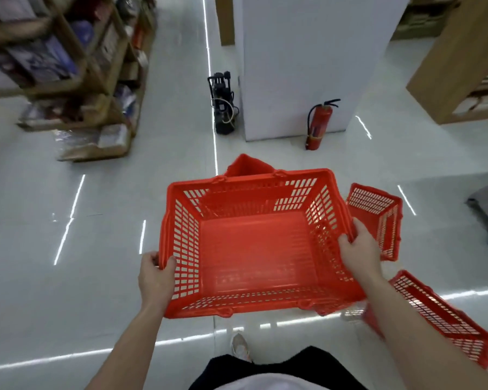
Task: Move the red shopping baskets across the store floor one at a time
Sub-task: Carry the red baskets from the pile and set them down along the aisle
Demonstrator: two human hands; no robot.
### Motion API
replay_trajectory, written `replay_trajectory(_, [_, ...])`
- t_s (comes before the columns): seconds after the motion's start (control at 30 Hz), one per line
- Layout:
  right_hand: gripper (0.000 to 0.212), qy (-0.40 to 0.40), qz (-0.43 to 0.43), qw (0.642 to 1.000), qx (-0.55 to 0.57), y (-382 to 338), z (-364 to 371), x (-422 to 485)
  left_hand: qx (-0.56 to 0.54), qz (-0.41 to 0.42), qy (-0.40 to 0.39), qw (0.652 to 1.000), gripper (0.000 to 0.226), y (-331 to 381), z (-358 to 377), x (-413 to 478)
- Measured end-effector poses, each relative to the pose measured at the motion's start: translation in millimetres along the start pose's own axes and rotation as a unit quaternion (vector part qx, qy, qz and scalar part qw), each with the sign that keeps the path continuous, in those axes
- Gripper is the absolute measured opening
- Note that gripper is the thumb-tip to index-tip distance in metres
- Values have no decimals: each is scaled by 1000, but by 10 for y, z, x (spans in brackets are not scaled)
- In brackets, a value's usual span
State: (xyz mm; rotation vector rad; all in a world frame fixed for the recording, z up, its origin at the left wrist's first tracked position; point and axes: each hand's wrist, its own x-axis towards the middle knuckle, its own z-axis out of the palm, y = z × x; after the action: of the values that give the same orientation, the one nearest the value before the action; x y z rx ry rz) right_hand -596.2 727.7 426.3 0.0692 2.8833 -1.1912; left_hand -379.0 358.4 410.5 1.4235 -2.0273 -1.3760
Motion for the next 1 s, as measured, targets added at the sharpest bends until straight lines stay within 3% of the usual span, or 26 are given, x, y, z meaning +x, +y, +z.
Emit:
replay_trajectory(0.37, [48, -79, -42, 995, -52, -872, 1002, 1718, 13, -5, 55, 998, 17, 313, 494, 1287])
replay_trajectory(0.5, [48, -129, -69, 987, -73, -1030, 1510, 2623, 36, -59, 64, 996, 20, 386, 913, 1760])
replay_trajectory(0.77, [51, -219, -155, 955, -128, -1169, 2678, 4531, 108, -170, 3, 980, 31, 395, 1955, 2533])
replay_trajectory(1.0, [51, -267, -173, 941, -114, -958, 3667, 5438, 127, -219, 7, 967, 30, 37, 2815, 2868])
